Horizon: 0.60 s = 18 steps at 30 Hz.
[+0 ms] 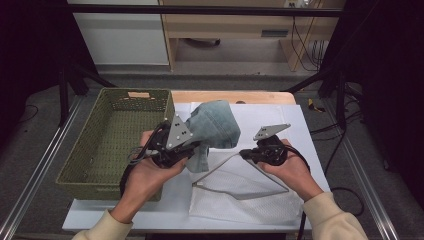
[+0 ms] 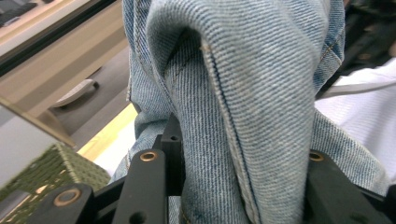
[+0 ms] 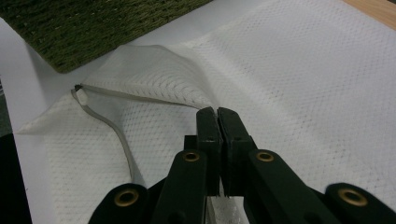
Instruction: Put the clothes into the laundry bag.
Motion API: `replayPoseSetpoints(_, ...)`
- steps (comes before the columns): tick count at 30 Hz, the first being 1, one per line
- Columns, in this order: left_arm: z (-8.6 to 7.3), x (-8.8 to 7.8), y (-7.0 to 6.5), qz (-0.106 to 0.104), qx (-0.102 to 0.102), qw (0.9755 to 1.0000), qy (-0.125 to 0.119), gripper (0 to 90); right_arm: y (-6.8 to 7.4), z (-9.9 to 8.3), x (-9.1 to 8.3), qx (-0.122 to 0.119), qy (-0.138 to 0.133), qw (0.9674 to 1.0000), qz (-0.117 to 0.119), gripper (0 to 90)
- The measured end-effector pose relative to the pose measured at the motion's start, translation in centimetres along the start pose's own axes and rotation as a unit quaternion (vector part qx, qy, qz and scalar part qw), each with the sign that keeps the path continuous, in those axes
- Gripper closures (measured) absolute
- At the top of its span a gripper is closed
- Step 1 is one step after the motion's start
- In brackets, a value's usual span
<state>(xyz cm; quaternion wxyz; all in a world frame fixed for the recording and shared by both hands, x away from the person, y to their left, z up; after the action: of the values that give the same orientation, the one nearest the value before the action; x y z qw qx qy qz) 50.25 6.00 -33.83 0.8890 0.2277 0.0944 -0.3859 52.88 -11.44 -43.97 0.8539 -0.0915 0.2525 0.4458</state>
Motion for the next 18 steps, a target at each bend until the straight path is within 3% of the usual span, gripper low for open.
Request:
replayPoseSetpoints(2,0.1,-0.2,-0.6,-0.008,-0.002,1.0000,-0.004,60.8,0.0,0.1,0.1,0.001,0.002,1.0000,0.003,88.3)
replayPoseSetpoints(12,0.1,-0.8,-4.1,-0.048,0.023,0.9986,-0.006,60.8,-0.5,0.1,0.5,0.007,0.007,0.9999,0.009,88.3)
replayPoseSetpoints(18,-0.2,-0.4,-4.3,-0.052,0.023,0.9984,-0.003,60.8,-0.5,0.1,0.5,0.008,0.009,0.9999,0.008,88.4)
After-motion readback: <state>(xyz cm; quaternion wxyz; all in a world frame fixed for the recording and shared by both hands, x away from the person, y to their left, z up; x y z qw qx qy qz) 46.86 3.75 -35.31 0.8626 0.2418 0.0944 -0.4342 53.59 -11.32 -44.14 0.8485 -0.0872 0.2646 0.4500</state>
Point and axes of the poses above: each handheld gripper's, and its own axes: x roughly forward along the jaws, z roughly out of its top, y roughly to its left, the point moved 10 cm from there along x, roughly forward along the jaws, and after that the axes turned 11 degrees about -y, right-handed, at the moved point
